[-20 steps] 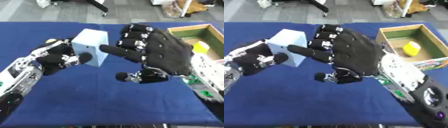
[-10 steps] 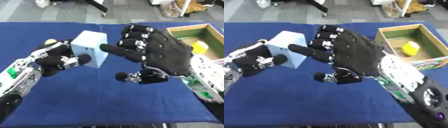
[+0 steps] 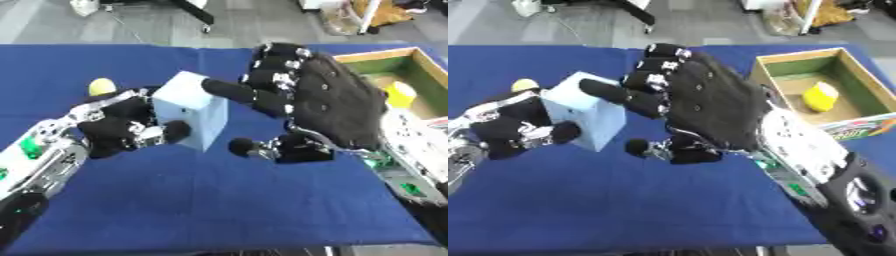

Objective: Pick up the objects with one hand, pass them to the other hand, and then place them into the box on the other side of the table.

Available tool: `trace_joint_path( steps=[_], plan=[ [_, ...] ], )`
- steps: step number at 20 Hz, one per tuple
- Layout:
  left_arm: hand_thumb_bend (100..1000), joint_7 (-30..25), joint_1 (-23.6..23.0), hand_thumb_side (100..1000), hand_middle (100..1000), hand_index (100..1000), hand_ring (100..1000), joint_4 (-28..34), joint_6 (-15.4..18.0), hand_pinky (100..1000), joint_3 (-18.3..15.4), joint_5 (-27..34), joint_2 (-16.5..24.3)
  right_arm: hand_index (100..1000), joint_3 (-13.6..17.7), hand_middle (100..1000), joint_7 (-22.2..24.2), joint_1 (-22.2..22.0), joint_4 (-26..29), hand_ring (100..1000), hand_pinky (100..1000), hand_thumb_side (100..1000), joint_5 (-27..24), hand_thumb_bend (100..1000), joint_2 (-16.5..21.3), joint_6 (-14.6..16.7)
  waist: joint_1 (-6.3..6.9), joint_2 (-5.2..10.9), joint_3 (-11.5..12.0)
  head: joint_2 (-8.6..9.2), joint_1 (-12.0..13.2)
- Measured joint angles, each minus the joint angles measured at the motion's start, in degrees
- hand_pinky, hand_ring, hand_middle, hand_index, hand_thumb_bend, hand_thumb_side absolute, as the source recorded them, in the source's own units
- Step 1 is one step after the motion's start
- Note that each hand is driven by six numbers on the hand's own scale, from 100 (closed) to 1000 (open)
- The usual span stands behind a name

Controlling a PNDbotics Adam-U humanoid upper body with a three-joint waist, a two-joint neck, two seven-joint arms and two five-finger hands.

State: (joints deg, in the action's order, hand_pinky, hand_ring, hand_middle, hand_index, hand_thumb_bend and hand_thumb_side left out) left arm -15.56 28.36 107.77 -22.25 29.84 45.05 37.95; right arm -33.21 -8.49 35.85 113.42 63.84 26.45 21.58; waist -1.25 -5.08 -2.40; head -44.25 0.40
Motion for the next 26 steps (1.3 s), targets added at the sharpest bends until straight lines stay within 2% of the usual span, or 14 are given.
trace_joint_path(
  steps=[2, 15, 19, 21, 24, 26],
  plan=[
    [235, -0.1, 0.1, 141, 557, 609, 650, 0.2, -0.1, 720, 0.1, -0.1, 0.0, 952, 0.0, 258, -0.2, 0.1, 0.0, 443, 525, 244, 0.4, 523, 0.0, -0.5, 0.00, 0.00, 0.0, 0.00, 0.0],
    [224, 0.7, 2.3, 140, 556, 608, 647, 3.4, -1.2, 722, 0.4, 1.8, -0.6, 951, -0.7, 293, -1.1, -0.1, 0.0, 439, 521, 247, 1.5, 520, 0.0, -0.9, 0.00, 0.00, 0.2, 0.00, -0.3],
    [221, 1.3, 2.5, 141, 556, 608, 647, 3.7, -1.5, 727, 0.3, 2.4, -0.6, 918, -0.7, 278, -1.0, -0.3, 0.1, 432, 518, 239, 1.5, 516, 0.0, -0.8, 0.00, 0.00, 0.2, 0.00, -0.3],
    [221, 1.5, 2.5, 142, 556, 608, 647, 3.9, -1.7, 729, 0.3, 2.6, -0.7, 879, -0.7, 267, -1.1, -0.4, 0.4, 424, 513, 231, 1.3, 513, 0.0, -0.9, 0.00, 0.00, 0.2, 0.00, -0.4],
    [222, 1.7, 2.6, 142, 555, 608, 648, 4.1, -2.0, 730, 0.4, 2.8, -1.0, 773, -0.7, 213, -1.6, -0.6, 0.7, 405, 503, 205, 0.3, 504, -0.1, -1.3, 0.00, 0.00, 0.2, 0.00, -0.4],
    [223, 1.7, 2.8, 143, 556, 608, 648, 4.1, -2.2, 731, 0.4, 2.8, -1.1, 683, -0.7, 184, -2.2, -0.6, 0.7, 380, 483, 161, -0.9, 435, -0.4, -1.9, 0.00, 0.00, 0.1, 0.00, -0.4]
  ],
)
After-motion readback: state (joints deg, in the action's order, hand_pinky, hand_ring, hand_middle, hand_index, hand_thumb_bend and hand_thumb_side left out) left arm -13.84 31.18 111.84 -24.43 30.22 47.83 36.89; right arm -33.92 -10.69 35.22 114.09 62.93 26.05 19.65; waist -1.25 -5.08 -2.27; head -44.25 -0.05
